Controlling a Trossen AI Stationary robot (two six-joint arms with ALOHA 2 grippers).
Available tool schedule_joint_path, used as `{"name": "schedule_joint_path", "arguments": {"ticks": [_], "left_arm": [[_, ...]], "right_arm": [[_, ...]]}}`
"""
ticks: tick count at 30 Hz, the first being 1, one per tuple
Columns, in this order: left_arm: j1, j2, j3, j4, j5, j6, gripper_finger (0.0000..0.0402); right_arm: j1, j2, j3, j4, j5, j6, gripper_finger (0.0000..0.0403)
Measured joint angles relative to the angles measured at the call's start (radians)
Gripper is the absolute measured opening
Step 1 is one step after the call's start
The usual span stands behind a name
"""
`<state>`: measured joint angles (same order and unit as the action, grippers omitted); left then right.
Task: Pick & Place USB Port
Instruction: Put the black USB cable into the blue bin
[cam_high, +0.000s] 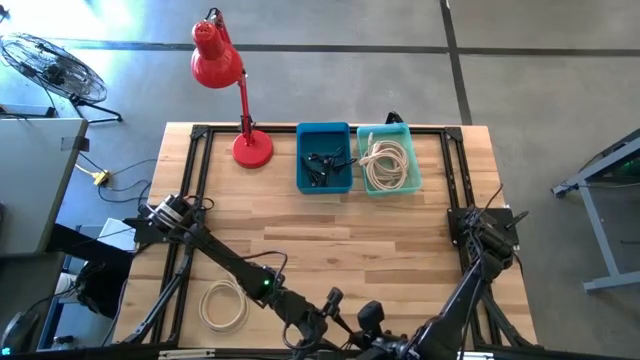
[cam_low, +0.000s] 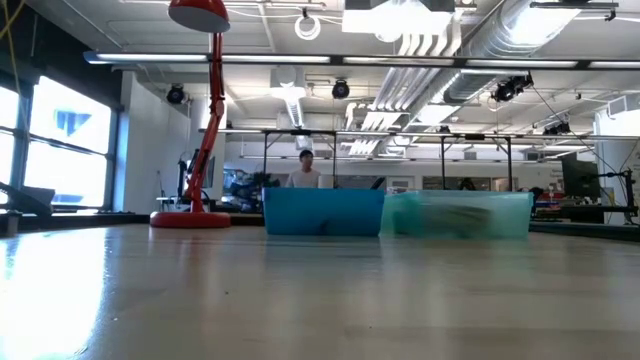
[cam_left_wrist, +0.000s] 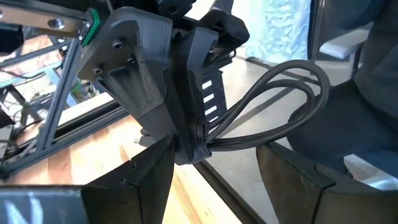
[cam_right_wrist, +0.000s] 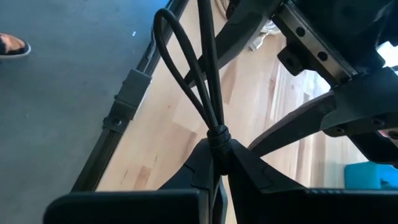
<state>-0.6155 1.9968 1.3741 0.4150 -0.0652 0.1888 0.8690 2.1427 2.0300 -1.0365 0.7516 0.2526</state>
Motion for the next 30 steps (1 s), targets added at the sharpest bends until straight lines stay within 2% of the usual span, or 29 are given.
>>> {"name": "schedule_joint_path", "arguments": {"ticks": [8,21,26,30], "left_arm": [[0.0,0.0,0.0,-0.007,-0.009,-0.021,0.022],[-0.002,0.002,-0.004,-0.003,-0.179,-0.047,0.022],[-0.001,0.002,-0.005,0.025,-0.225,-0.059,0.022],[0.001,0.021,-0.013,0.021,-0.226,-0.064,0.022]], "right_arm": [[0.002,-0.002,0.0,-0.004,0.037,0.01,0.0018],[0.004,-0.005,0.0,-0.085,0.229,0.137,0.0018],[0.004,-0.006,0.0,-0.083,0.295,0.162,0.0018],[-0.02,-0.021,0.009,-0.069,0.395,0.163,0.0018]]}}
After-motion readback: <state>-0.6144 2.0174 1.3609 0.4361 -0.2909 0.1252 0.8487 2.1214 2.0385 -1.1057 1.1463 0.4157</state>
